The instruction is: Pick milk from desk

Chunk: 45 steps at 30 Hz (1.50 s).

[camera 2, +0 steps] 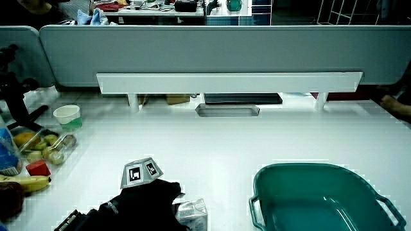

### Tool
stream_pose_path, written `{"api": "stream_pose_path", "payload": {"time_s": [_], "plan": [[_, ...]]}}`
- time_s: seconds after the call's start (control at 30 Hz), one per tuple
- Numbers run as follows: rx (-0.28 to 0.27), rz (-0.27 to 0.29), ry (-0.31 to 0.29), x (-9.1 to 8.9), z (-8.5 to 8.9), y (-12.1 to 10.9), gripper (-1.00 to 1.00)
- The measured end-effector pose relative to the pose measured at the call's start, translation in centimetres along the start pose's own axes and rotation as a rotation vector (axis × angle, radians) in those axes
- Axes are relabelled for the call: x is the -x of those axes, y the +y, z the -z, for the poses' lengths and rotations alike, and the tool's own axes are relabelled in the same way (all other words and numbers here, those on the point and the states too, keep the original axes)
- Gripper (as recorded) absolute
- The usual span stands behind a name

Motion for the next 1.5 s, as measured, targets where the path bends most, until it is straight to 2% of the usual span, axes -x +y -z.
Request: {"api": "stream_pose_path", "payload": {"time_s": [0.23, 0.37, 0.4, 0.47, 0.5, 0.53, 0.57, 0.77, 0.97, 1.1, 1.27, 1.4, 1.5], "plan": [[-0.01, -0.004, 0.019, 0.0, 0.0, -0.1, 0.5], [-0.036, 0.0, 0.035, 0.1, 0.1, -0.1, 0.63], [0.006, 0.018, 0.005, 0.4, 0.3, 0.1, 0.66], [-0.011, 0.023, 0.011, 0.3, 0.4, 0.0, 0.72], [-0.048, 0.011, 0.036, 0.0, 0.2, -0.2, 0.75], [-0.05, 0.007, 0.038, -0.1, 0.2, -0.2, 0.78], [-0.016, 0.028, 0.015, 0.5, 0.5, 0.1, 0.81], [-0.03, 0.057, -0.006, 0.6, 0.4, 0.2, 1.0], [-0.044, 0.076, -0.001, 0.6, 0.4, 0.0, 1.0], [-0.058, 0.093, -0.02, 0.7, -0.2, -0.5, 1.0], [-0.113, 0.086, 0.002, 0.6, -1.5, -1.0, 1.0], [-0.151, 0.109, 0.002, -0.2, -3.3, -1.9, 1.0], [-0.173, 0.124, 0.008, -1.5, -4.7, -2.6, 1.0]]}}
